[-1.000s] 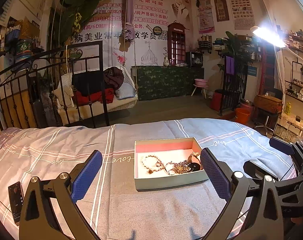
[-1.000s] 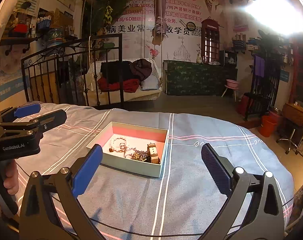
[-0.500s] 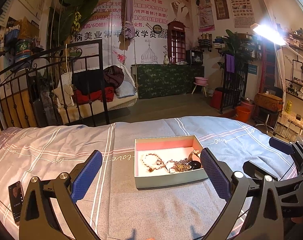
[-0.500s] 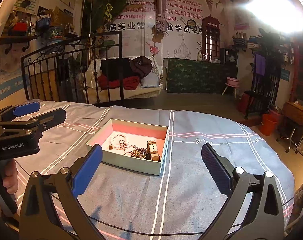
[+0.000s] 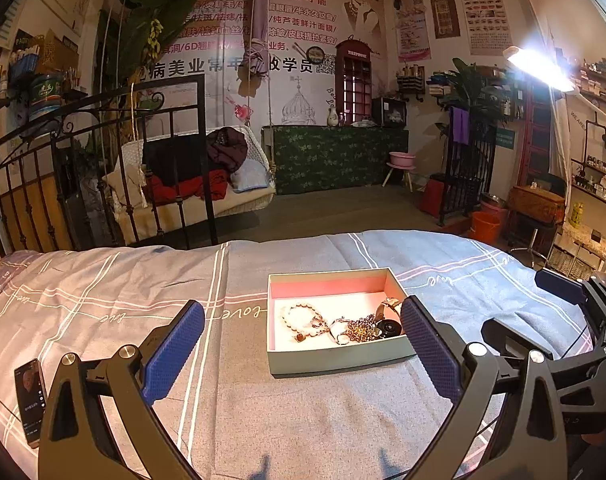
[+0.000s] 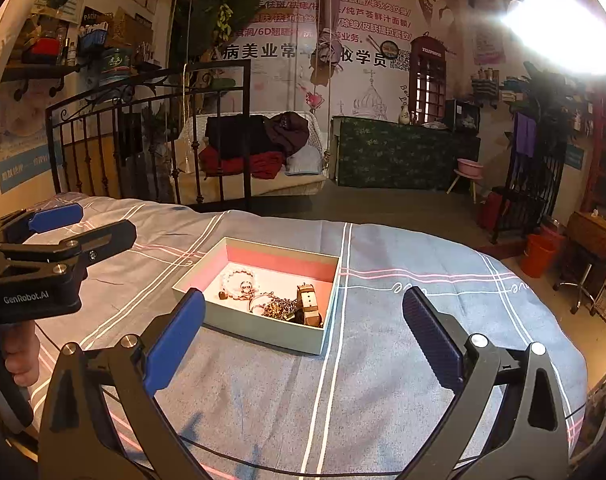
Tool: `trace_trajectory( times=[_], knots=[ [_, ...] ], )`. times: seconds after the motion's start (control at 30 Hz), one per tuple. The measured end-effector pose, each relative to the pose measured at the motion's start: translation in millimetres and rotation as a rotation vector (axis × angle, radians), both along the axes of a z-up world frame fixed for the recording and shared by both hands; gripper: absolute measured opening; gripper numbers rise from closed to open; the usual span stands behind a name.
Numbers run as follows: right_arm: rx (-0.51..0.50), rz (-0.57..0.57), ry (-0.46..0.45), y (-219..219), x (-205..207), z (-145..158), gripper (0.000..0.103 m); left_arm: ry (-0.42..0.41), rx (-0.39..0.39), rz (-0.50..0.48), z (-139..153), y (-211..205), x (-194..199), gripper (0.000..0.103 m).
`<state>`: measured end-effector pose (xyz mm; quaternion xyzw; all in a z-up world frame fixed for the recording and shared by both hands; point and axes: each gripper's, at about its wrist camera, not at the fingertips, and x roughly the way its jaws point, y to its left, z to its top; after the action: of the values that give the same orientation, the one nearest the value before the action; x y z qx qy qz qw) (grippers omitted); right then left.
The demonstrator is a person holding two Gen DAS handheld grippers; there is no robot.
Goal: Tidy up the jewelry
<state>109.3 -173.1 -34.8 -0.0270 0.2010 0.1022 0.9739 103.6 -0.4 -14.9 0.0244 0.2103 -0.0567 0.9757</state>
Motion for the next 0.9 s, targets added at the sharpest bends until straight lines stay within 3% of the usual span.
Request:
trace_trajectory(
  times=[0.27,0.9],
  knots=[
    [-0.007,0.012,0.001,2.6,1.4,0.2,0.097,-0.011,0.061,-0.012,-1.9,-8.7,-1.8,0.097],
    [-0.016,0.033,0.021,7.4,2.2,-2.5,0.097,-0.019,0.068,0.003,-1.3,-12.6,-2.6,0.097]
  ],
)
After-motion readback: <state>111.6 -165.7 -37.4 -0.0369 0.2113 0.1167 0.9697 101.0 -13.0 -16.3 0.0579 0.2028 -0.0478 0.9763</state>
